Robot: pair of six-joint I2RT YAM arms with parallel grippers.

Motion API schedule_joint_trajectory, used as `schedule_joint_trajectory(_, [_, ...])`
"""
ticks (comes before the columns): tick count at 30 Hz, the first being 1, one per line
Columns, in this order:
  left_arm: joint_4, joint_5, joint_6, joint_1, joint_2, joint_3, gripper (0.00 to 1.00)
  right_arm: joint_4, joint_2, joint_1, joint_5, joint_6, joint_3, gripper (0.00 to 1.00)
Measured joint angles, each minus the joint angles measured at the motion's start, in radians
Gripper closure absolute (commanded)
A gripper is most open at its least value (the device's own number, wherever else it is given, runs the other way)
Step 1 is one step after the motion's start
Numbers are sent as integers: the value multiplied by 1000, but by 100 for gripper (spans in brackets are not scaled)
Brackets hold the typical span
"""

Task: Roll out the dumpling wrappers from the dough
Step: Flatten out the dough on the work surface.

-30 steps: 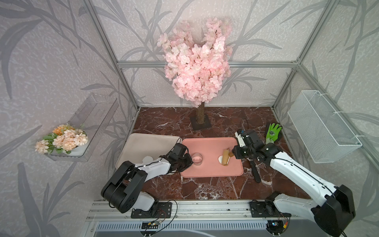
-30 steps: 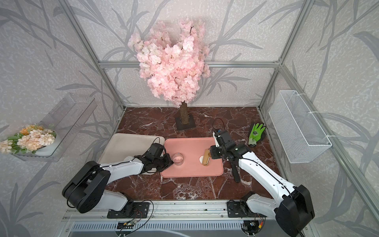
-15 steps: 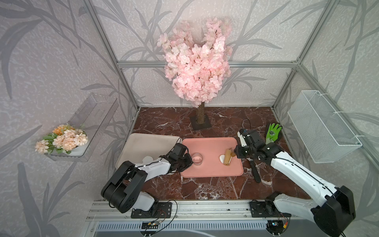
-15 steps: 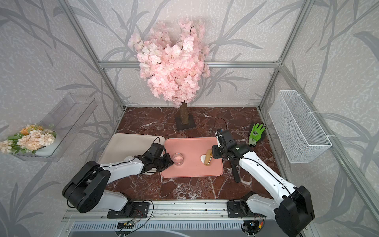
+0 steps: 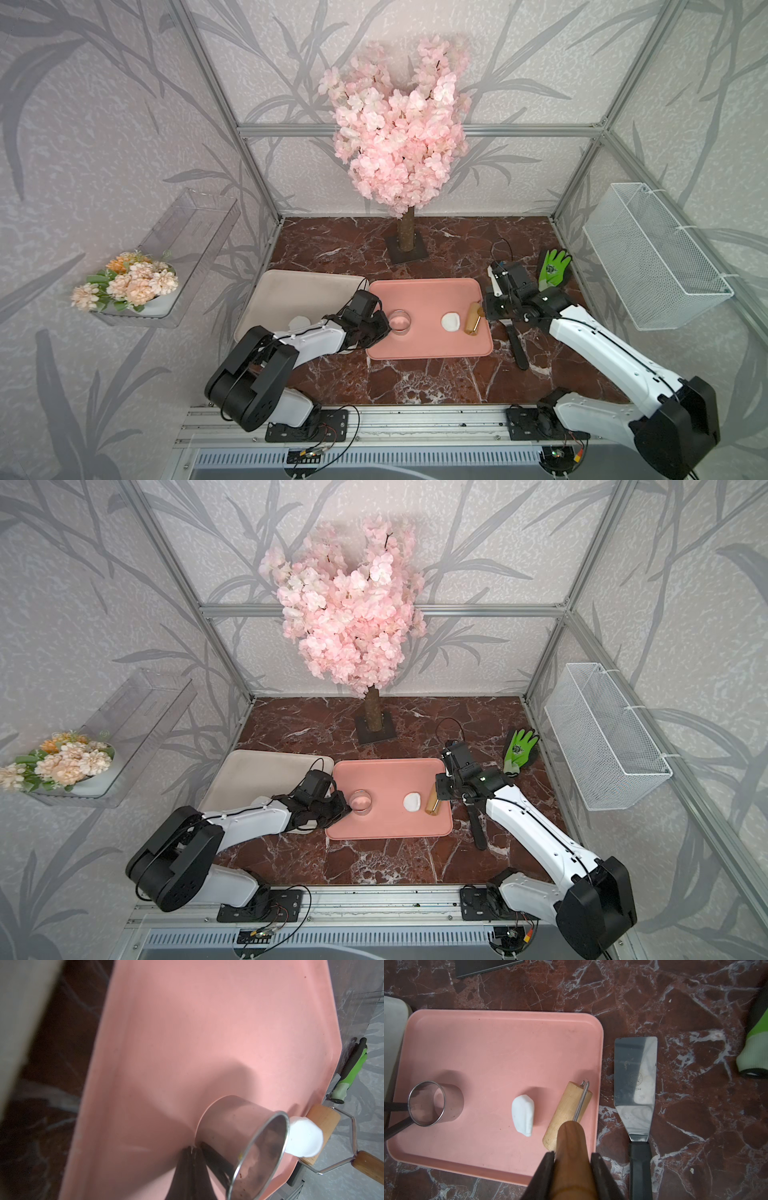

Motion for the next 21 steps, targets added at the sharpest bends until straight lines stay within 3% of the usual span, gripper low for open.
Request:
schedule_joint_trajectory(13, [1, 0, 0, 0, 0, 0, 100, -56, -23, 38, -18, -68, 113, 100])
schedule_joint_trajectory(21, [0, 0, 0, 0, 0, 0, 100, -2, 16, 78, -63, -63, 61, 100])
